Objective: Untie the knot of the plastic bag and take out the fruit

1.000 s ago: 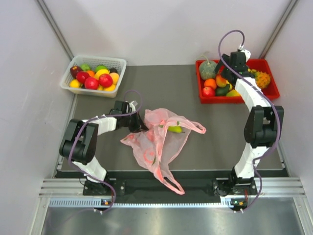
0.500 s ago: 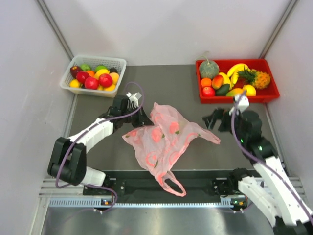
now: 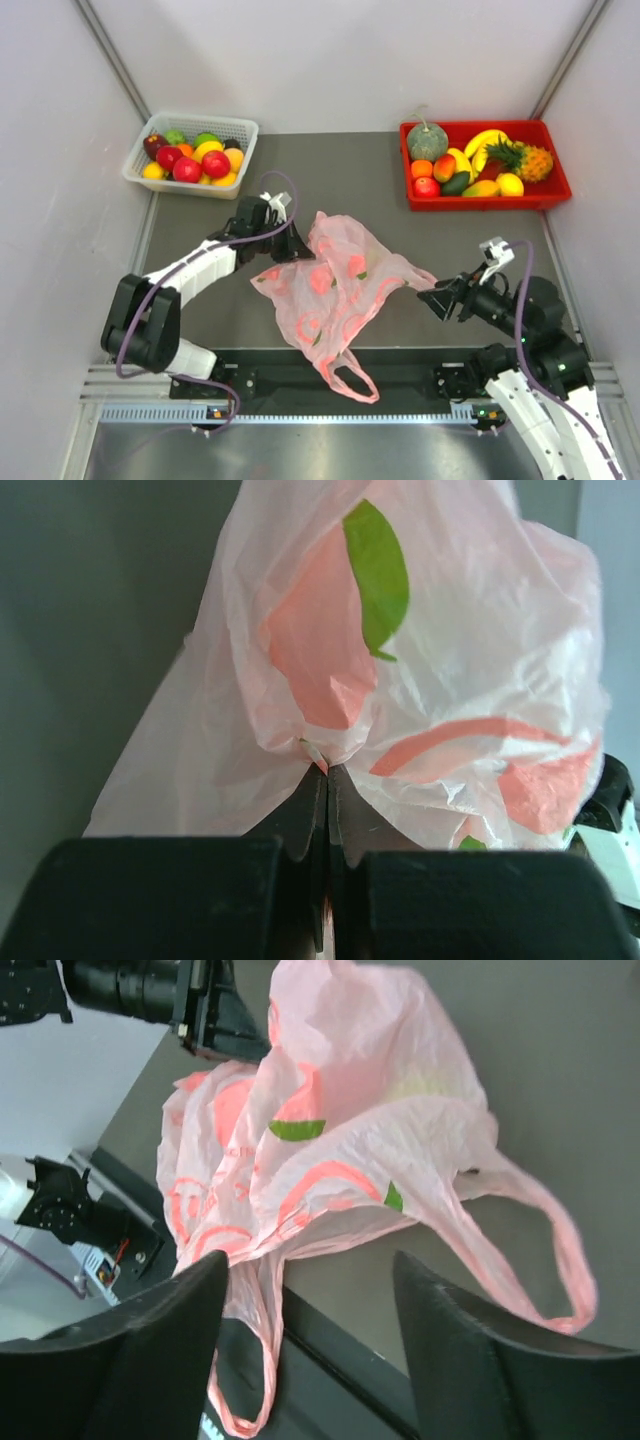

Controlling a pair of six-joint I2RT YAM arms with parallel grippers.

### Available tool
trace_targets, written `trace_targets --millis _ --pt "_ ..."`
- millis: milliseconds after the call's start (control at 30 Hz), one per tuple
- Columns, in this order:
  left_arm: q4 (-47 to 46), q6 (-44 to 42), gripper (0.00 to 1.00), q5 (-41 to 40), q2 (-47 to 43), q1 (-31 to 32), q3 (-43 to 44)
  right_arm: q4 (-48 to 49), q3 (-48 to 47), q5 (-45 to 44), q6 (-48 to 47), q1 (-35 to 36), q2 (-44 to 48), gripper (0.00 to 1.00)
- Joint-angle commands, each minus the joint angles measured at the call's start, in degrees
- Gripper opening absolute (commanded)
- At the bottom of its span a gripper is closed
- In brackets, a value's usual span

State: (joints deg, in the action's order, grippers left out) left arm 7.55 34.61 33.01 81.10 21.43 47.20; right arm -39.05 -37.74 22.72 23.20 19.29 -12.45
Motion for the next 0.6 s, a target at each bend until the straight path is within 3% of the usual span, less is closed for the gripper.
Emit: trace_targets --millis 0,33,167,333,500,567 --pt "-3.2 0.2 0.0 -1.5 3.3 0.0 0.0 -2.5 3.0 6.0 0.2 0.6 -0.6 0.64" --pt "-3.7 0.2 0.0 -1.6 4.7 0.1 -0.1 -2.7 3.3 6.5 -0.2 0.6 0.0 0.55" --pt "-5.7 0.5 0.0 -2.3 8.5 0.1 -0.2 -2.3 4.5 11.5 -0.3 0.6 0.0 0.39" --pt "-8.9 0.9 0.0 -2.8 14.1 0.0 -0.3 0.5 7.6 11.6 0.3 0.7 -6.0 0.14" --pt "-10.4 1.1 0.0 -2.8 17.7 -0.1 -0.6 5.9 8.9 7.2 1.7 3.9 -13.6 0.06" --pt "-10.9 1.2 0.0 -3.0 18.5 -0.2 -0.5 8.6 8.7 2.5 2.3 8.6 -16.2 0.06"
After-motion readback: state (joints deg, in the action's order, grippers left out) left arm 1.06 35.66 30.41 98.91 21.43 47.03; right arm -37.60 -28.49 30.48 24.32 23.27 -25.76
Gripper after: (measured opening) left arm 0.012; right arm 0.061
